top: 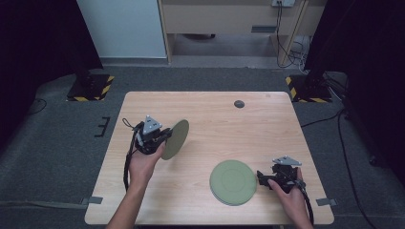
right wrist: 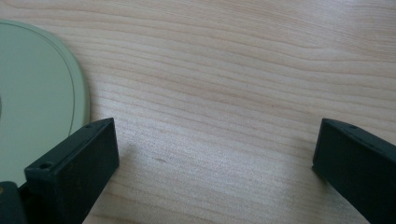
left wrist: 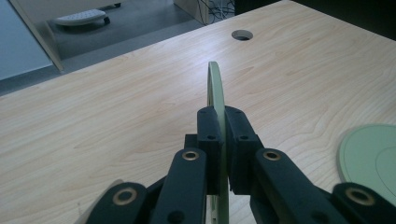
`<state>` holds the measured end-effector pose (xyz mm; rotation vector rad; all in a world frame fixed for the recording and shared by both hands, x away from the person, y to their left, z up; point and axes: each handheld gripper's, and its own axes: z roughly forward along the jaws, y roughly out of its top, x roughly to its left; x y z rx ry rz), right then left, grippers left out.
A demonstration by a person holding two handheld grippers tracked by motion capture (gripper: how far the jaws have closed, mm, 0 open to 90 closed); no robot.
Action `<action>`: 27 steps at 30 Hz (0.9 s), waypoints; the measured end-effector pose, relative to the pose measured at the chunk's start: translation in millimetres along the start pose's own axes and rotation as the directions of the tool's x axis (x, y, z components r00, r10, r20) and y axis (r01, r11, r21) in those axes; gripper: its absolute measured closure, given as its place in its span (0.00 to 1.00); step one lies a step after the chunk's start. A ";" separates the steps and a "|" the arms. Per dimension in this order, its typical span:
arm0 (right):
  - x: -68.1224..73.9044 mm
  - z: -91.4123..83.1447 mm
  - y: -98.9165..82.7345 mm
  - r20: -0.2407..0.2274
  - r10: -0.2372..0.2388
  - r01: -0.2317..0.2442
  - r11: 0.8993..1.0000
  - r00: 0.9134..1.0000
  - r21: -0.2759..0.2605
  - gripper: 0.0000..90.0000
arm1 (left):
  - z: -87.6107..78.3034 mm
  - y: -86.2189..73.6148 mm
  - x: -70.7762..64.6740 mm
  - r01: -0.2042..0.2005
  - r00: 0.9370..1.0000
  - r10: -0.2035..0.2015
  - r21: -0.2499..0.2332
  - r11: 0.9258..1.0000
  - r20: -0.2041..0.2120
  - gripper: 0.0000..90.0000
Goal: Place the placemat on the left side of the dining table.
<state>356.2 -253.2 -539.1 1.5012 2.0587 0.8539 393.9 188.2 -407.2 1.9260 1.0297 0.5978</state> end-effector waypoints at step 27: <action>-2.5 3.9 3.8 -0.006 -0.006 0.006 1.000 1.000 0.001 0.01 | -5.9 -17.4 31.4 0.080 0.995 -0.080 -0.002 0.997 -0.053 0.95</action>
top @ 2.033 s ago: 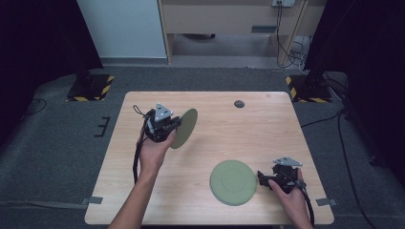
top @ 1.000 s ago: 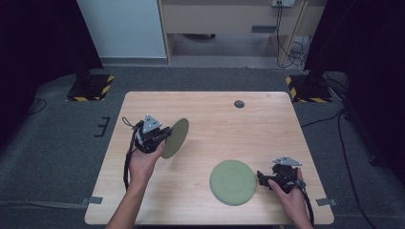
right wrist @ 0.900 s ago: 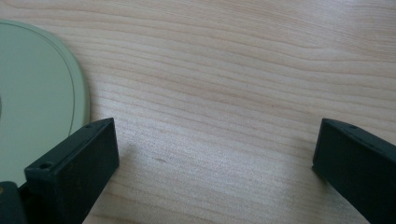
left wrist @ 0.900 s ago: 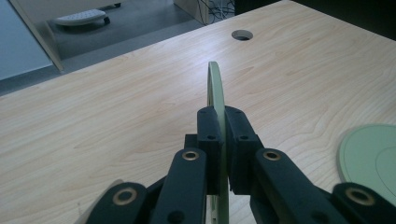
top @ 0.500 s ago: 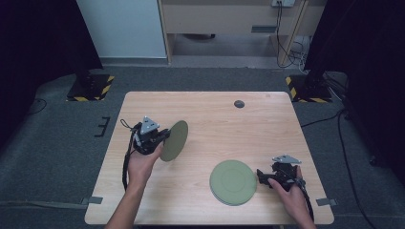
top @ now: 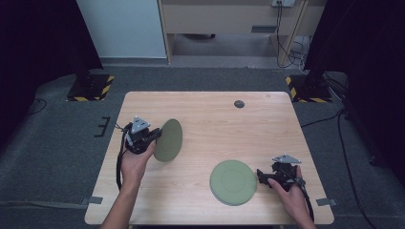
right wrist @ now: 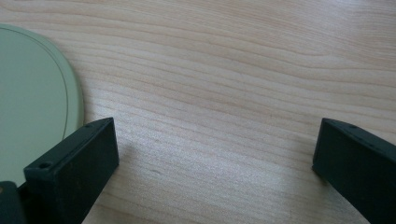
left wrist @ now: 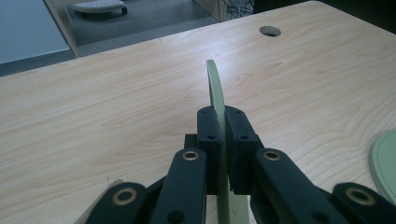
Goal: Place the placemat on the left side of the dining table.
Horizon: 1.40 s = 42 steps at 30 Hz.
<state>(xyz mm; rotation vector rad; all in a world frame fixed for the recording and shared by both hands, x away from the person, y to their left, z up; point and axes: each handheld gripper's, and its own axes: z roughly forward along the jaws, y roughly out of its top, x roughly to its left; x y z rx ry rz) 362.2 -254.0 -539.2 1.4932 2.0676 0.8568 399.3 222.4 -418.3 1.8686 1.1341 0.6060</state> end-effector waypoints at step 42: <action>0.4 1.8 1.7 0.003 0.002 -0.002 1.000 1.000 0.000 0.01 | -19.2 -33.1 56.4 0.085 0.992 -0.083 0.015 0.996 -0.092 0.95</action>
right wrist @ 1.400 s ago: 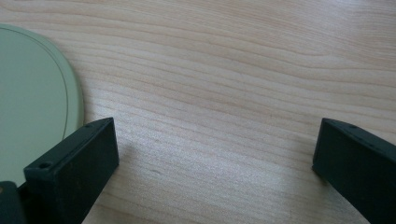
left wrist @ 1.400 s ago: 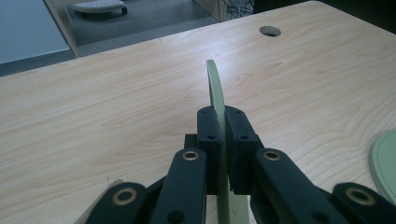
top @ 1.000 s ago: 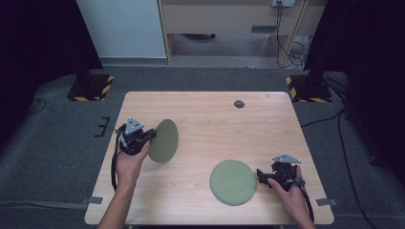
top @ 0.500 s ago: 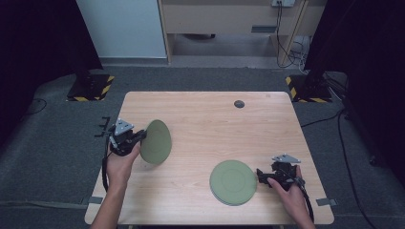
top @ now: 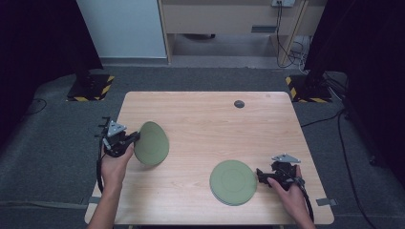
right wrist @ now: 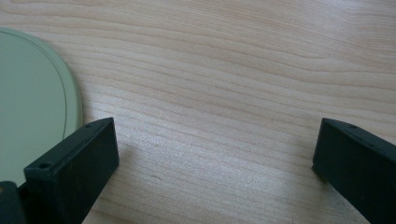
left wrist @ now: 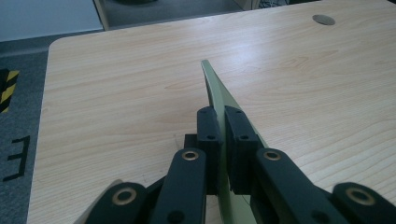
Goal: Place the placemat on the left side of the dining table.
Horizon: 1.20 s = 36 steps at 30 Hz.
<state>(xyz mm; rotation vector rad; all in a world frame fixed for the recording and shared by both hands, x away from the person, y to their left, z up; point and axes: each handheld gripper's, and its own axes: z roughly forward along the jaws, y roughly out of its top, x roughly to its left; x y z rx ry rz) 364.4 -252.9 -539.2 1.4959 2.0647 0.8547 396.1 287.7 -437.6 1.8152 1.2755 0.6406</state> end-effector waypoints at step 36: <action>0.1 0.4 0.3 -0.002 -0.002 0.002 1.000 1.000 -0.001 0.01 | 10.5 -23.2 28.8 0.039 0.999 -0.036 0.072 0.997 -0.039 0.95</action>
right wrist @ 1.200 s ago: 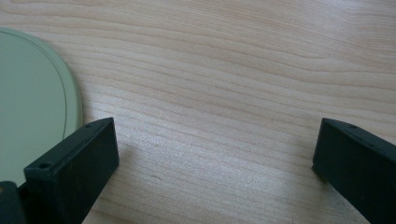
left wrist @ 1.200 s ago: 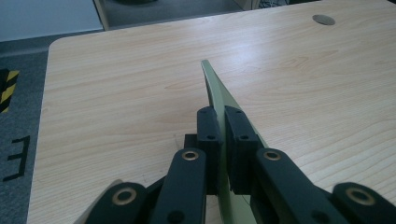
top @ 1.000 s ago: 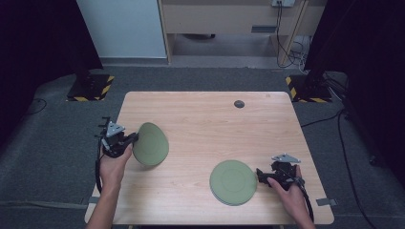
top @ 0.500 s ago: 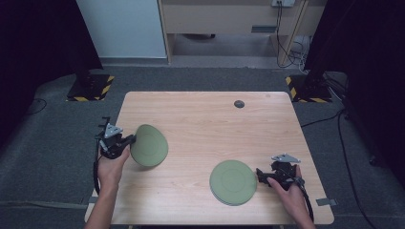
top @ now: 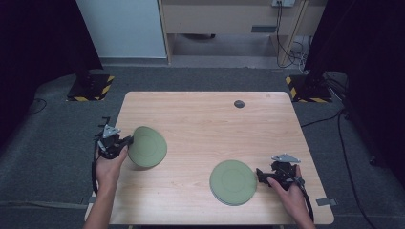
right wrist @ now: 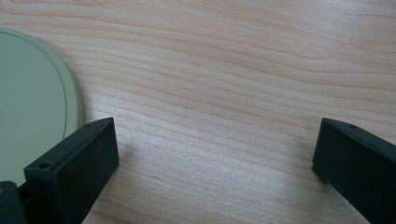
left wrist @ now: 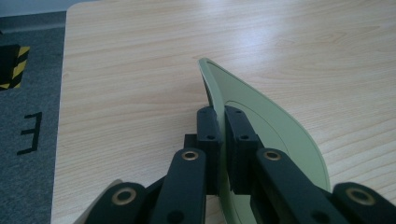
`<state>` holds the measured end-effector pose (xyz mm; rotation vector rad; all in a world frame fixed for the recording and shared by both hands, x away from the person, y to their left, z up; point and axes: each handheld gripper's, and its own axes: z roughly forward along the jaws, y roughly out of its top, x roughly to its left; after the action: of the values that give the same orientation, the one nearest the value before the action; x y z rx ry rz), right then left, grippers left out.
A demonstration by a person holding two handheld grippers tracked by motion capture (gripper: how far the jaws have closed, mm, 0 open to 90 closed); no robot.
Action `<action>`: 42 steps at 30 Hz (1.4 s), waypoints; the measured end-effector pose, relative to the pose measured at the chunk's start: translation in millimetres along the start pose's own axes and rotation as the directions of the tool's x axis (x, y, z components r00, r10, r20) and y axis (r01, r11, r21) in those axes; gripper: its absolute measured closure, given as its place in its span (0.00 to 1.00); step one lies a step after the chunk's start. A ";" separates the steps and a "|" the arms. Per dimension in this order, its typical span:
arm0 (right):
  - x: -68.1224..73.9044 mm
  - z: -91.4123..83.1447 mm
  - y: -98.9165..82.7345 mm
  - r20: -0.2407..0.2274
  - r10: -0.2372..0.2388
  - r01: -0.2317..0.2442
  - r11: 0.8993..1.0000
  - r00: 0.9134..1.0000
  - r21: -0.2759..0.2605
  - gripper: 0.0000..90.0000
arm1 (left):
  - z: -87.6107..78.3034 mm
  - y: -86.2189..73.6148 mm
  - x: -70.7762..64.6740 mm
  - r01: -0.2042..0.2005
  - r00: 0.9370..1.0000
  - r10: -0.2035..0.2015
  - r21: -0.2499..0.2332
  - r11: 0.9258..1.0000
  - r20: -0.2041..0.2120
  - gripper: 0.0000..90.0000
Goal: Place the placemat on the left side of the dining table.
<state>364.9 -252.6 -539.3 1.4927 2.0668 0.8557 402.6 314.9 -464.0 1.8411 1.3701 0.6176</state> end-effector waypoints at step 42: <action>0.0 0.0 0.0 0.000 0.000 0.000 1.000 1.000 0.000 0.01 | 18.0 -9.7 15.7 -0.027 0.998 0.032 0.083 0.996 -0.057 0.93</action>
<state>364.9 -252.6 -539.3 1.4929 2.0666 0.8555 415.2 326.2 -483.5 1.9248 1.4276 0.6433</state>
